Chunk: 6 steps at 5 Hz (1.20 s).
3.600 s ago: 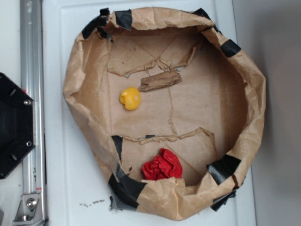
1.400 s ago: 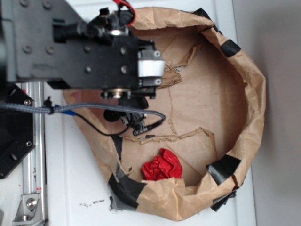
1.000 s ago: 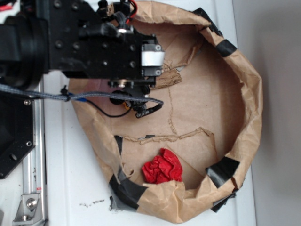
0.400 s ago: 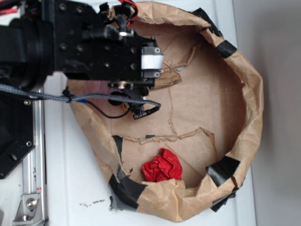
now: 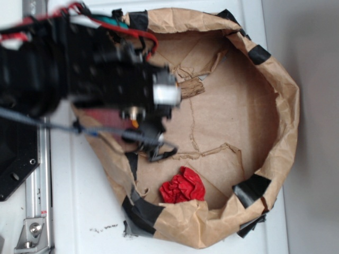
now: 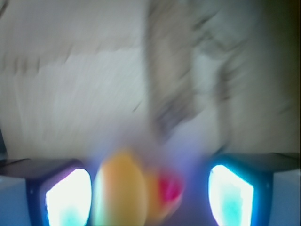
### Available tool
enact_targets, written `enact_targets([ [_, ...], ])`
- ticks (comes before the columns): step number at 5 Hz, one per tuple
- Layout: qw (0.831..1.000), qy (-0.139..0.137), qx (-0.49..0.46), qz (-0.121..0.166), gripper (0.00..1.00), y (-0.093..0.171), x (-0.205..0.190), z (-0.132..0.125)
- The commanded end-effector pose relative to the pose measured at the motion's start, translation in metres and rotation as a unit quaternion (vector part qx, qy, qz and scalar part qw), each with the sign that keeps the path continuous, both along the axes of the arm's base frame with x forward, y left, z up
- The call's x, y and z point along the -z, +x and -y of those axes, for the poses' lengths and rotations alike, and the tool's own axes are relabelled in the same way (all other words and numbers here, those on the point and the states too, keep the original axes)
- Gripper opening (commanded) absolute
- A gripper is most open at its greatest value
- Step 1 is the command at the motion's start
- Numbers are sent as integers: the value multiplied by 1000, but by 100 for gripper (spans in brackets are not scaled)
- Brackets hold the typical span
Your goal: Grab the yellow duck.
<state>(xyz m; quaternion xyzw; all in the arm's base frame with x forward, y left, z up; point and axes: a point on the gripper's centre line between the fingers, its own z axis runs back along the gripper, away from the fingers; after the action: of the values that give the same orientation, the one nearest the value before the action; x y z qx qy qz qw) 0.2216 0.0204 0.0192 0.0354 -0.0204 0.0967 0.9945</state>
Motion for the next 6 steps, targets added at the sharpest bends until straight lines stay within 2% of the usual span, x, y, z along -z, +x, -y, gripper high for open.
enact_targets([
  [1, 999, -24, 19, 35, 100, 8, -10, 28],
  [3, 999, -17, 15, 43, 100, 10, -8, 19],
  [4, 998, -36, 10, 47, 0, 9, -6, 16],
  [5, 998, -25, 10, 53, 0, 10, -5, 15],
  [6, 997, -18, 14, 71, 0, 14, -26, 11],
])
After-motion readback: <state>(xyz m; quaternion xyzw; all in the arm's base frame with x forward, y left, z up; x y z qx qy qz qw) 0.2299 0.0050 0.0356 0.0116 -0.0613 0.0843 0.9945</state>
